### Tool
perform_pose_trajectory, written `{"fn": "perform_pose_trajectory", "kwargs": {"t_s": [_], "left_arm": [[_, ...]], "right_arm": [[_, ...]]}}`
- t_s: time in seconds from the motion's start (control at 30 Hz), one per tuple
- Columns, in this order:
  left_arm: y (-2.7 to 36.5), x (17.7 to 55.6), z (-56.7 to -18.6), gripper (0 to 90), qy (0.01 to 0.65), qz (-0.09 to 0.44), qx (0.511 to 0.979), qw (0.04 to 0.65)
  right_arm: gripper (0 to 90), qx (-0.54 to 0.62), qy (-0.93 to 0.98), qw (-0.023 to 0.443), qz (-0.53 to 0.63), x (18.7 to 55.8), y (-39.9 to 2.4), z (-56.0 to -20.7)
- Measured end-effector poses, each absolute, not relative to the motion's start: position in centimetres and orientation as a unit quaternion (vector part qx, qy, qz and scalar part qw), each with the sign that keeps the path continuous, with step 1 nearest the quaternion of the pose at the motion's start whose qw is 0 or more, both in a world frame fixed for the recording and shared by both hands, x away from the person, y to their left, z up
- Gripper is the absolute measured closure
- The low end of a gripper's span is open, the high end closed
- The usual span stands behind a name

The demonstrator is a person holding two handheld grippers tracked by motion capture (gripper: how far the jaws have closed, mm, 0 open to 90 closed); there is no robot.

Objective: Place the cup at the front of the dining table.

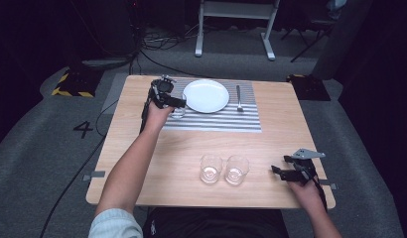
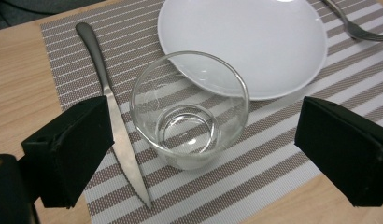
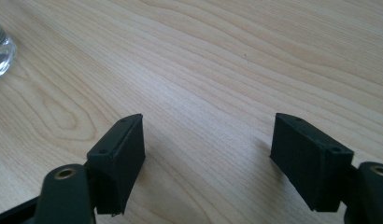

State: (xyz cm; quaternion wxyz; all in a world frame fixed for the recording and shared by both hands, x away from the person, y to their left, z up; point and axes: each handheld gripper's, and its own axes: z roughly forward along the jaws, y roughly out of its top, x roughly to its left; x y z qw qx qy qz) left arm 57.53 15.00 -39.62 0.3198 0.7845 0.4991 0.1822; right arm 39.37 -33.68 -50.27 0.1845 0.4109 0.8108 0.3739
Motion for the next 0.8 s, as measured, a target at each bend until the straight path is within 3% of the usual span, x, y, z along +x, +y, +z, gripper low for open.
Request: {"fn": "perform_pose_trajectory", "kwargs": {"t_s": [0.8], "left_arm": [[18.3, 49.7, -36.2, 7.3, 0.441, 0.173, 0.807, 0.354]], "right_arm": [[25.7, 0.399, 0.817, 0.192, 0.371, 39.5, -33.8, -50.3]]}}
